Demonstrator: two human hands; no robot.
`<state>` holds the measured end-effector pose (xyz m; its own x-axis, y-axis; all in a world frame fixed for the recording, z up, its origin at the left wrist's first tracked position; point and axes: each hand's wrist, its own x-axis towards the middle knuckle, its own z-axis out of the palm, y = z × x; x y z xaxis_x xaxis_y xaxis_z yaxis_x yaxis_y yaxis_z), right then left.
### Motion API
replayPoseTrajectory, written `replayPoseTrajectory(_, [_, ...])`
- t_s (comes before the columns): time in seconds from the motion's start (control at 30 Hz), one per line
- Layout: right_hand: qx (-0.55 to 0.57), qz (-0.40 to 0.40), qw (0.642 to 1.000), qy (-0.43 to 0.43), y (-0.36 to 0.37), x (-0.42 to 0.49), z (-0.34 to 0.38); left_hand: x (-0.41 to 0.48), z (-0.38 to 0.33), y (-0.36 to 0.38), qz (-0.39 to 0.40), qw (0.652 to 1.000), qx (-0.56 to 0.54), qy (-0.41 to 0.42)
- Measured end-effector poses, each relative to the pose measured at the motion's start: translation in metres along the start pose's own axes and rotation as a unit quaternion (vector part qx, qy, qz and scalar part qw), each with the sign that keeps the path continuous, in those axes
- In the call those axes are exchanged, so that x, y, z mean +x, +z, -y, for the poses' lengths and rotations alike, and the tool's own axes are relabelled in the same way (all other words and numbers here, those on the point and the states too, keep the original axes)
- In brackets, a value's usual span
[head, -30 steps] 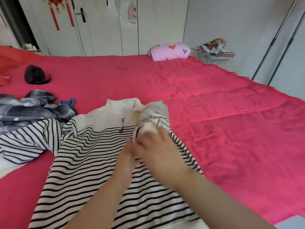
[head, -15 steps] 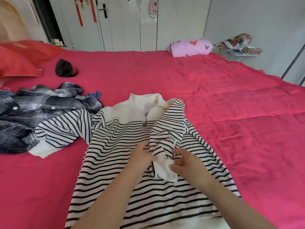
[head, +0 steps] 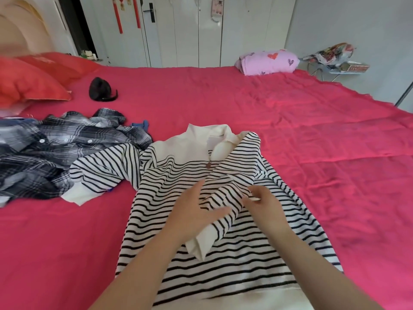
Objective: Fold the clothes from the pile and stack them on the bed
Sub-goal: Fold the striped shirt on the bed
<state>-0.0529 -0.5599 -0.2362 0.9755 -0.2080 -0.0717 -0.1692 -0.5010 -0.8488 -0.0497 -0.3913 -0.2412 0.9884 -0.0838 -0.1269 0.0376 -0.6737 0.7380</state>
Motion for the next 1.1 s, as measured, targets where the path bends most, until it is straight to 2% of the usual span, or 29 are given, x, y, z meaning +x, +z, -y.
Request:
replayPoseTrajectory(0.07, [0.057, 0.032, 0.994, 0.091, 0.0, 0.007, -0.005, -0.011, -0.001, 0.015, 0.036, 0.979, 0.186, 0.074])
replayPoseTrajectory(0.1, [0.09, 0.05, 0.988, 0.117, 0.003, 0.012, -0.009, -0.014, -0.002, 0.02, 0.027, 0.97, 0.221, 0.1])
replayPoseTrajectory(0.13, [0.128, 0.066, 0.98, 0.134, 0.004, 0.015, -0.009, -0.015, -0.003, 0.022, 0.002, 0.973, 0.198, 0.117])
replayPoseTrajectory(0.2, [0.176, 0.071, 0.974, 0.126, 0.007, 0.025, -0.007, -0.012, -0.006, 0.016, -0.066, 0.993, 0.044, 0.092])
replayPoseTrajectory(0.27, [0.205, 0.046, 0.975, 0.073, 0.01, 0.034, 0.004, -0.006, -0.01, -0.002, -0.097, 0.982, -0.159, 0.03])
replayPoseTrajectory(0.3, [0.225, 0.034, 0.973, 0.034, 0.011, 0.037, 0.012, -0.006, -0.011, -0.015, -0.083, 0.957, -0.277, -0.012])
replayPoseTrajectory(0.33, [0.242, 0.033, 0.97, -0.01, 0.012, 0.039, 0.022, -0.007, -0.009, -0.027, -0.068, 0.915, -0.395, -0.046])
replayPoseTrajectory(0.37, [0.242, 0.047, 0.968, -0.05, 0.014, 0.041, 0.03, -0.005, -0.007, -0.035, -0.055, 0.873, -0.477, -0.084])
replayPoseTrajectory(0.4, [0.223, 0.075, 0.969, -0.079, 0.016, 0.04, 0.038, -0.005, -0.001, -0.039, -0.052, 0.854, -0.503, -0.118])
replayPoseTrajectory(0.47, [0.11, 0.107, 0.984, -0.094, 0.021, 0.043, 0.038, -0.003, 0.012, -0.043, -0.077, 0.906, -0.386, -0.158])
replayPoseTrajectory(0.53, [-0.068, 0.061, 0.991, -0.101, 0.023, 0.053, 0.019, -0.006, 0.022, -0.037, -0.099, 0.956, -0.225, -0.161])
replayPoseTrajectory(0.67, [-0.273, -0.029, 0.957, -0.099, 0.009, 0.074, -0.027, -0.011, 0.029, -0.029, -0.078, 0.992, -0.067, -0.077])
replayPoseTrajectory(0.73, [-0.337, -0.054, 0.935, -0.093, -0.003, 0.085, -0.039, -0.007, 0.033, -0.023, -0.06, 0.998, 0.004, -0.021])
replayPoseTrajectory(0.8, [-0.382, -0.054, 0.918, -0.092, -0.011, 0.098, -0.042, -0.003, 0.032, -0.019, -0.063, 0.998, 0.011, 0.025])
replayPoseTrajectory(0.9, [-0.44, -0.023, 0.891, -0.115, -0.013, 0.116, -0.042, 0.004, 0.03, -0.016, -0.067, 0.997, 0.019, 0.031])
replayPoseTrajectory(1.0, [-0.46, 0.005, 0.879, -0.128, -0.013, 0.126, -0.045, 0.012, 0.029, -0.015, -0.062, 0.997, 0.047, 0.012])
replayPoseTrajectory(1.1, [-0.491, -0.02, 0.859, -0.143, -0.031, 0.135, -0.046, 0.013, 0.034, -0.012, -0.032, 0.995, 0.075, 0.054])
